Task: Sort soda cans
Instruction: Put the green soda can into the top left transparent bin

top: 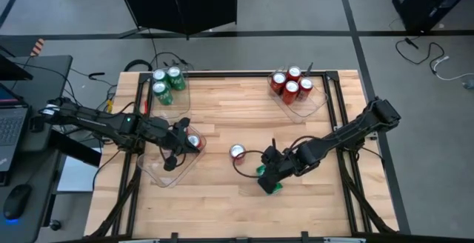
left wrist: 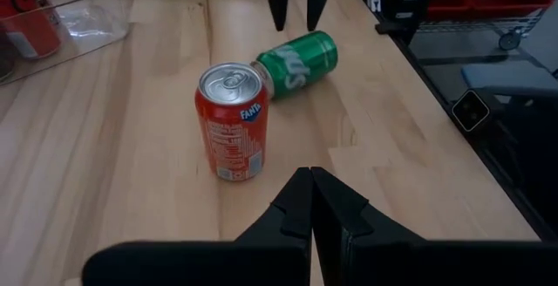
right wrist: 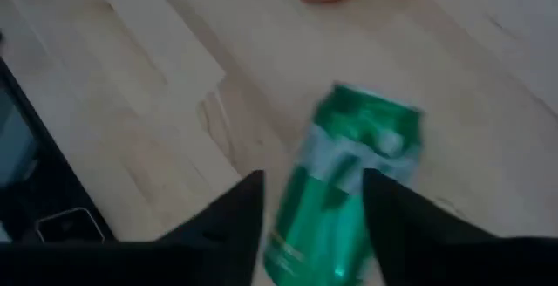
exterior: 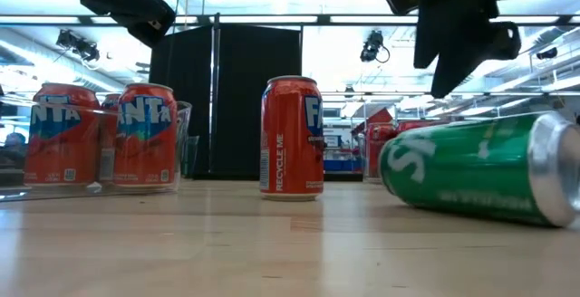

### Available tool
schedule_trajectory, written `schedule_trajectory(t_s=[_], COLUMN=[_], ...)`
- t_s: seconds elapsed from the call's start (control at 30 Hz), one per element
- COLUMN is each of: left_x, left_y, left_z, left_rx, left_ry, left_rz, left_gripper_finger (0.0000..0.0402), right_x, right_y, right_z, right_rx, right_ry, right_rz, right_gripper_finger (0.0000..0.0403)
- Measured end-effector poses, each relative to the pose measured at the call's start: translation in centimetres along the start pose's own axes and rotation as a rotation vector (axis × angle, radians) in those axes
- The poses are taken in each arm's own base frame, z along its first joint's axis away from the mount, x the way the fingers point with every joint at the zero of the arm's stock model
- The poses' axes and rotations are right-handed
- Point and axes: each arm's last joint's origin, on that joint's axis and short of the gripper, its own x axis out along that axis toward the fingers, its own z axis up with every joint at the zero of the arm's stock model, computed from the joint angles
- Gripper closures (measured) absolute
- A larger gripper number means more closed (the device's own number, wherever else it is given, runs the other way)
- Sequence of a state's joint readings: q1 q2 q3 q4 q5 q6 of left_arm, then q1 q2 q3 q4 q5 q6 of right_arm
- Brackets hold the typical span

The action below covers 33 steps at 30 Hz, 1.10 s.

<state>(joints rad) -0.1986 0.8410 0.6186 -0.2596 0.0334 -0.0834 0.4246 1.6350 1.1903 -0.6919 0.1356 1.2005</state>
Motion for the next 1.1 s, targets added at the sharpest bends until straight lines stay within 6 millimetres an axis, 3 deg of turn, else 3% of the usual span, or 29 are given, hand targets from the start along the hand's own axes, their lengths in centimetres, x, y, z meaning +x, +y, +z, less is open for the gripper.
schedule_trajectory(t_s=[0.2, 0.33, 0.47, 0.87, 1.03, 1.1], left_x=[0.0, 0.0, 0.1, 0.1, 0.1, 0.1], left_y=[0.0, 0.0, 0.0, 0.0, 0.0, 0.0], left_z=[0.0, -0.2, -0.4, -0.4, -0.4, -0.3], left_rx=[0.000, -0.003, -0.004, -0.006, -0.008, -0.006], left_ry=[0.004, 0.020, 0.038, 0.045, 0.046, 0.035], left_rz=[0.000, 0.002, 0.003, 0.002, 0.007, 0.010], left_gripper_finger=[0.0394, 0.0394, 0.0394, 0.0394, 0.0394, 0.0394], right_x=[0.1, 0.8, 2.3, 8.2, 8.4, 8.0], right_y=[-0.7, -1.7, -2.8, -3.3, -3.5, -3.5], right_z=[1.1, 1.4, 1.3, 0.4, 0.6, 1.0], right_rx=[0.008, -0.015, 0.000, -0.108, -0.147, -0.168], right_ry=[-0.004, 0.035, 0.112, 0.305, 0.324, 0.283], right_rz=[-0.035, -0.127, -0.252, -0.306, -0.310, -0.309], right_gripper_finger=[0.0089, 0.0048, 0.0044, 0.0056, 0.0113, 0.0113])
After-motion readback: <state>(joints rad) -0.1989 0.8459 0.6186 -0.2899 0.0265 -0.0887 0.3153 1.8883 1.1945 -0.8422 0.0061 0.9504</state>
